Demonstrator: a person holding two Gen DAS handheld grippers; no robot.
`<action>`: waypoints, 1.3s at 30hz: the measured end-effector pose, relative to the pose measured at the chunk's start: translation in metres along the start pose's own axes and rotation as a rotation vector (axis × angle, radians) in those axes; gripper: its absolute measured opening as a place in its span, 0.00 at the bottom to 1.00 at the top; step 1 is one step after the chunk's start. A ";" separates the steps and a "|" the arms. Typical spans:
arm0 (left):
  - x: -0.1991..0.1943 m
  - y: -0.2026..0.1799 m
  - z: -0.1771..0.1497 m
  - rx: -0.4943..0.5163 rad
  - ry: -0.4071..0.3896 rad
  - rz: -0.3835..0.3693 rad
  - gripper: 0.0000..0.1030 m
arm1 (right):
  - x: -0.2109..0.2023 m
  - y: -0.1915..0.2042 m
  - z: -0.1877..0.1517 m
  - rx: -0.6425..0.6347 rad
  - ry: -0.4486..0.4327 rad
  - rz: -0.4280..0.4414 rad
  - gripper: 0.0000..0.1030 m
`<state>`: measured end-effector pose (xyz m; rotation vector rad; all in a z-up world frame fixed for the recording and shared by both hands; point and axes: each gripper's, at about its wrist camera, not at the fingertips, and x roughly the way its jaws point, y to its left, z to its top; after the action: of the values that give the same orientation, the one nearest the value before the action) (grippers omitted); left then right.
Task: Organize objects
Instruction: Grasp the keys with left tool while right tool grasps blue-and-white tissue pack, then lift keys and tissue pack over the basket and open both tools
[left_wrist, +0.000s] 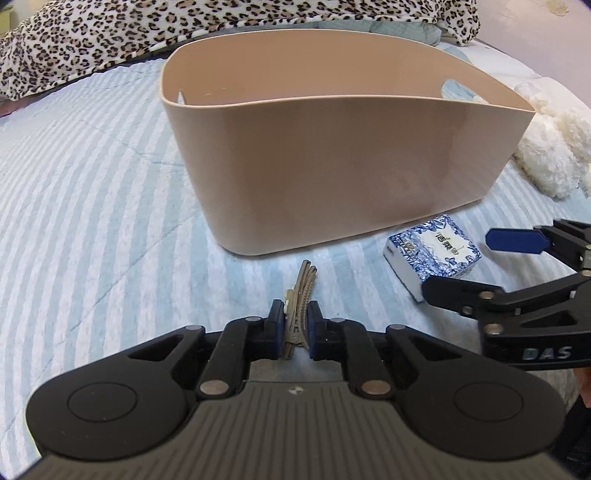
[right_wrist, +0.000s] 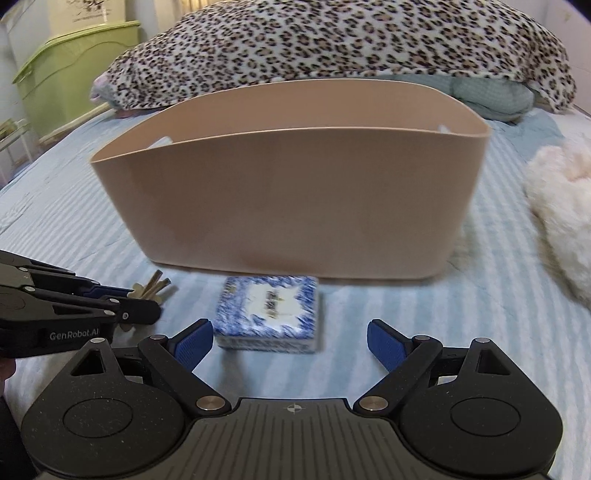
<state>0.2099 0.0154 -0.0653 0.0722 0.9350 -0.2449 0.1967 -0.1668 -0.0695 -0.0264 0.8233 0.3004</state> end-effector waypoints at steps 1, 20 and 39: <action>0.000 0.000 0.000 -0.001 0.000 0.002 0.13 | 0.003 0.003 0.001 -0.015 -0.003 -0.006 0.89; -0.058 -0.017 0.000 0.052 -0.122 0.010 0.13 | -0.023 0.000 -0.007 0.008 -0.062 -0.019 0.59; -0.106 -0.020 0.091 0.018 -0.359 0.058 0.13 | -0.109 -0.033 0.065 0.083 -0.359 -0.061 0.59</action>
<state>0.2165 -0.0003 0.0749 0.0688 0.5733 -0.2038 0.1830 -0.2169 0.0510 0.0782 0.4764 0.2046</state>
